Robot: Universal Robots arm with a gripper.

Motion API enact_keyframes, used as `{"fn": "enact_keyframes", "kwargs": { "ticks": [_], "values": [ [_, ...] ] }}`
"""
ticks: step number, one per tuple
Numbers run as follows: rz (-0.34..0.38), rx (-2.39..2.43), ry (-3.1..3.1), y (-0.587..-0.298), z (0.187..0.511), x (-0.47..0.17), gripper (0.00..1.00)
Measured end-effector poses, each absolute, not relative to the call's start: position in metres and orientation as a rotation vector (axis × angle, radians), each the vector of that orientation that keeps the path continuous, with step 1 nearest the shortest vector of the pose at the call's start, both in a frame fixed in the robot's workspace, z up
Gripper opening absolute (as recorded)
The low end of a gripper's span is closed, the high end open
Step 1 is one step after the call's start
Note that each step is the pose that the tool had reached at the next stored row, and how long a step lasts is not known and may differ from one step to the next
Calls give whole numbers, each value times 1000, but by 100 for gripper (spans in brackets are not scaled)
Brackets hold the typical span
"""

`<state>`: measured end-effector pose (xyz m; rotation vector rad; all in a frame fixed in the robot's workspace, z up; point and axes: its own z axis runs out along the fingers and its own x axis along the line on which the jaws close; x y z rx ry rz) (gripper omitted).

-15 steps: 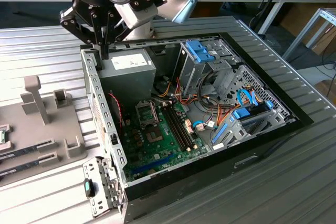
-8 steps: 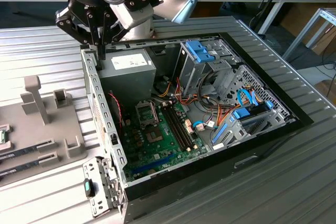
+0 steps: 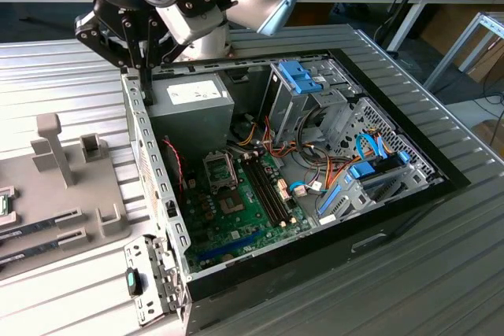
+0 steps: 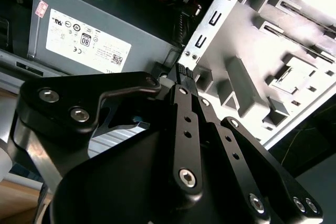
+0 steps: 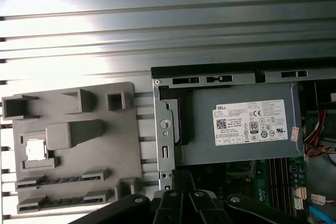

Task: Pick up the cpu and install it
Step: 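Reach for the cpu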

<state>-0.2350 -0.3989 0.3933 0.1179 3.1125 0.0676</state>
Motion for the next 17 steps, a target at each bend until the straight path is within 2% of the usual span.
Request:
{"fn": "enact_keyframes", "kwargs": {
  "ticks": [17],
  "values": [
    [68,118,3112,-399,393,-252,11]
  ]
}}
